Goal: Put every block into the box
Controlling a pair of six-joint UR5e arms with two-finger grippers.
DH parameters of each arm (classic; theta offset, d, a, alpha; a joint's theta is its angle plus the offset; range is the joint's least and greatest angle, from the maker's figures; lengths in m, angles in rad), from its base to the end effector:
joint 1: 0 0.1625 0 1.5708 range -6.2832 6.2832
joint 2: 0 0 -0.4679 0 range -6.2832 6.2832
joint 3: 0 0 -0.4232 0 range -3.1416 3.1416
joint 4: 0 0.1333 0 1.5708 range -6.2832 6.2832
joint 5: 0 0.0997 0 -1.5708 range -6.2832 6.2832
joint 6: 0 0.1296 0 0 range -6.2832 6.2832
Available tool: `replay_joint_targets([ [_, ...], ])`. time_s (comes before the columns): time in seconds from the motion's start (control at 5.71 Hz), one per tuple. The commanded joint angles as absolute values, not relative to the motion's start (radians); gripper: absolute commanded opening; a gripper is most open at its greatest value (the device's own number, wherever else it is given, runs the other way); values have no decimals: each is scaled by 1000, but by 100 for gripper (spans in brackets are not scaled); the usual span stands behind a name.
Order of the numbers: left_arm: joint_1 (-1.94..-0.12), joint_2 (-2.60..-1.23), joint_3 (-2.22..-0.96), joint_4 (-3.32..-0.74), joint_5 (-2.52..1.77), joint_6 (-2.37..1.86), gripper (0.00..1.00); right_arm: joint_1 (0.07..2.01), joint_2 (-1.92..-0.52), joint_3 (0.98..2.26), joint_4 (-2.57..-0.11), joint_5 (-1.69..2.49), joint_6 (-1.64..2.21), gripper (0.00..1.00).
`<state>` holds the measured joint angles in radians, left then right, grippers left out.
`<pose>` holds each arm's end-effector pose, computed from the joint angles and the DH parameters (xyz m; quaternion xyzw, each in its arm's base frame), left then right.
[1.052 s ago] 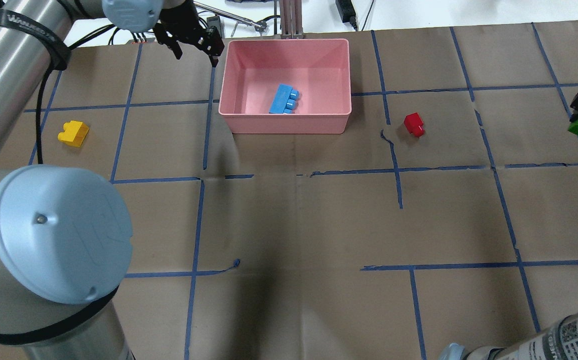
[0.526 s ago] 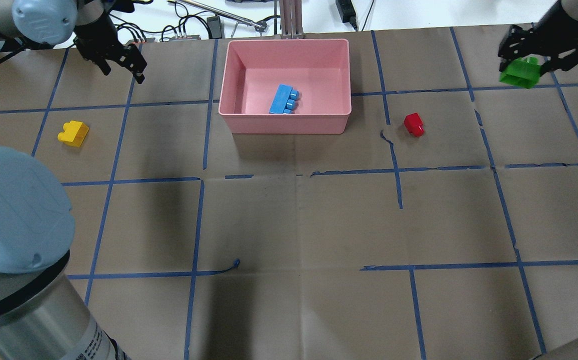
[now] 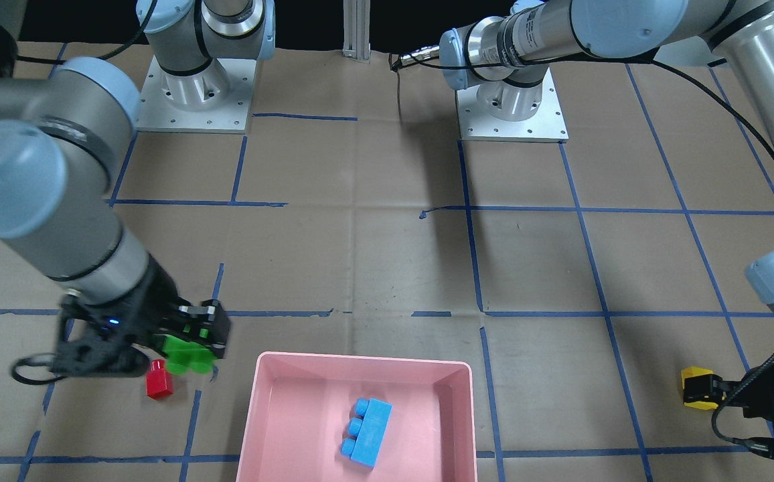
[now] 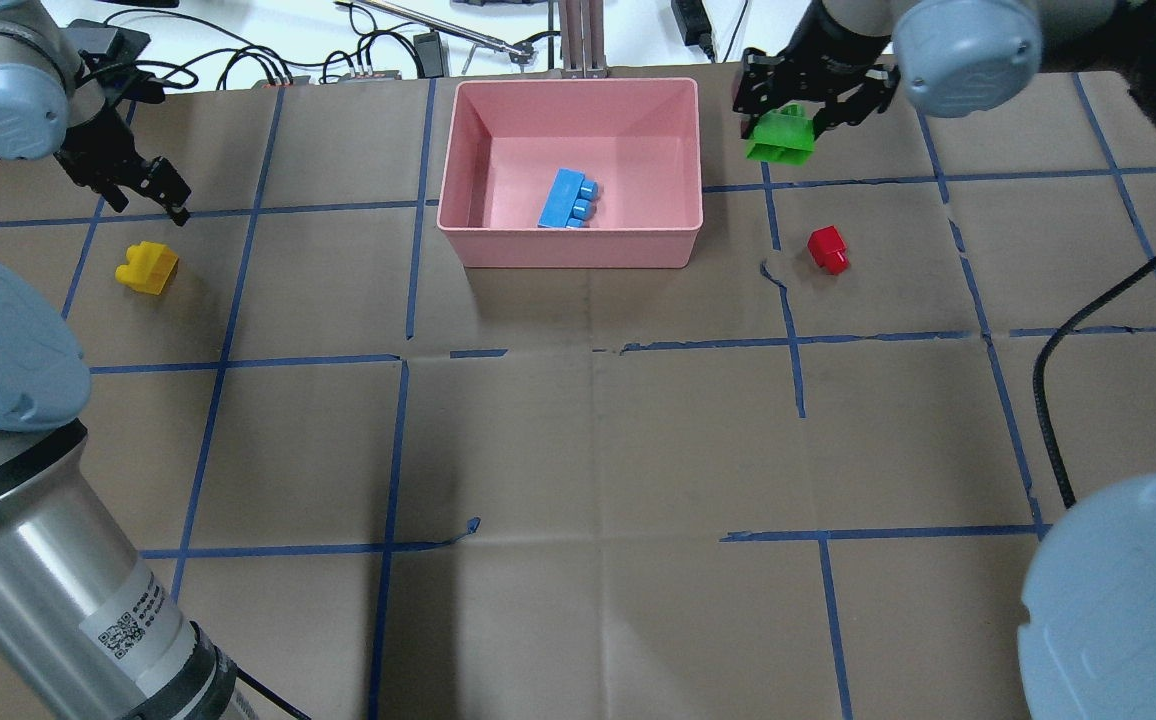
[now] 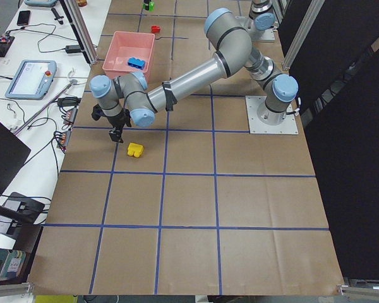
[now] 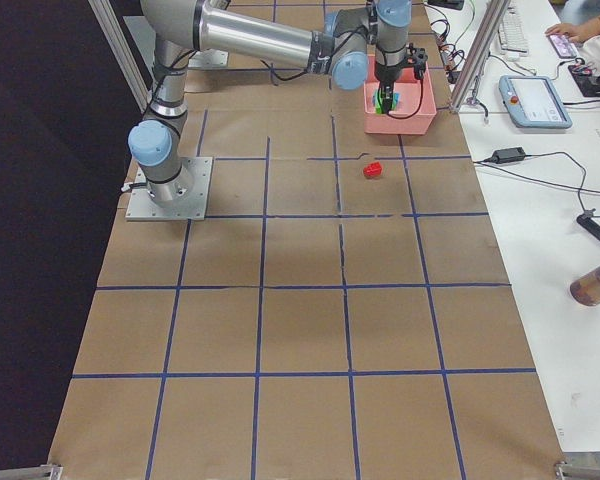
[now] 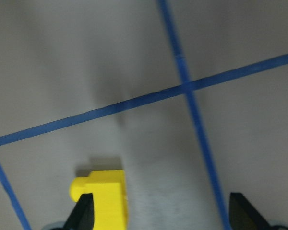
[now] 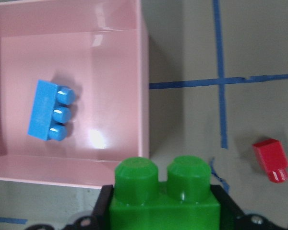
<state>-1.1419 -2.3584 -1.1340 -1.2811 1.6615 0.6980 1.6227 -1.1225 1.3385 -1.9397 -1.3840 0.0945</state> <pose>0.2307 -0.7969 0.2123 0.1353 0.9893 0.0500 0.0220 0.1952 -0.7249 0.3828 0.0140 0.9927 -0.0690 0.0983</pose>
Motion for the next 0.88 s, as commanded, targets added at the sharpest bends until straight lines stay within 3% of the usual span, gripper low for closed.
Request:
replay_joint_targets([
  [0.0,-1111,-2408,-1149,-1262,1669,715,100,1735,-940,1179,-1951,-1374,141,39],
  [0.18,-1111,-2413,-1150,-1262,1667,716,98,1736,-881,1163,-1974,-1382,135,39],
  [0.35,-1111,-2414,-1154,-1276,1667,719,59,1735,-841,1163,-2047,-1385,138,42],
  [0.53,-1111,-2411,-1160,-1285,1669,719,27,1735,-832,1161,-2068,-1385,138,63],
  [0.7,-1111,-2405,-1160,-1289,1669,721,0,1735,-819,1163,-2179,-1375,141,99],
])
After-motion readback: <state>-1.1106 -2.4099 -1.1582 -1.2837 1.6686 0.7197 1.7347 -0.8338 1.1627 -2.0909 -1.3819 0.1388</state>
